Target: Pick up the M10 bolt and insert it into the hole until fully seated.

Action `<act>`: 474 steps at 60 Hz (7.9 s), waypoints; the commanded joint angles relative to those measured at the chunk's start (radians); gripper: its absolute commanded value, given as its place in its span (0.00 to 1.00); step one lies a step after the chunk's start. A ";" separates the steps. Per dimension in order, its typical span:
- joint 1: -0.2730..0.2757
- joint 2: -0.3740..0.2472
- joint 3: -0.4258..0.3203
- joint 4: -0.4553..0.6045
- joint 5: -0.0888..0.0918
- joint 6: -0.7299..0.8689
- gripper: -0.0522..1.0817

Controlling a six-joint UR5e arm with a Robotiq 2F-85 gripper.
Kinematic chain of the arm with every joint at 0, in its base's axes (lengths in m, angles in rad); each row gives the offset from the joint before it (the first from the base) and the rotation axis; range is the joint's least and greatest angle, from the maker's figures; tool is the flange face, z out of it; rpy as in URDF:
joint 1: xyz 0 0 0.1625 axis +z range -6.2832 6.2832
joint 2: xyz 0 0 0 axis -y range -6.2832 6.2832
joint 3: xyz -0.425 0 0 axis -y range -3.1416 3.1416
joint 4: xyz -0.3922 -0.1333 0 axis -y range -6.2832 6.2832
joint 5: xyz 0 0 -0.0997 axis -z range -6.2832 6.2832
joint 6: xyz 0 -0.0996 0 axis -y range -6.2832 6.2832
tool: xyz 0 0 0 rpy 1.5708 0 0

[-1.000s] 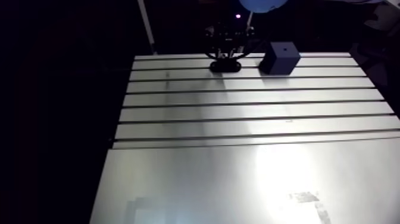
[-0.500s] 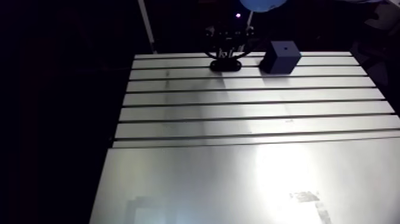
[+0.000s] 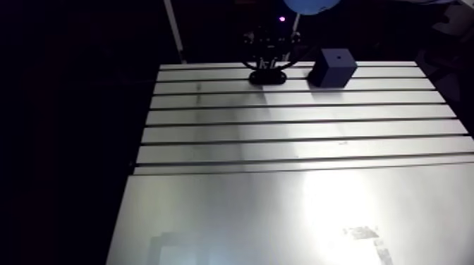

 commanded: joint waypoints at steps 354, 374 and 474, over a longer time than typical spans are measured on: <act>-0.254 0.114 -0.492 0.748 -0.062 -0.020 0.99; -0.254 0.114 -0.492 0.748 -0.062 -0.018 0.99; -0.253 0.128 -0.480 0.726 -0.060 -0.017 0.99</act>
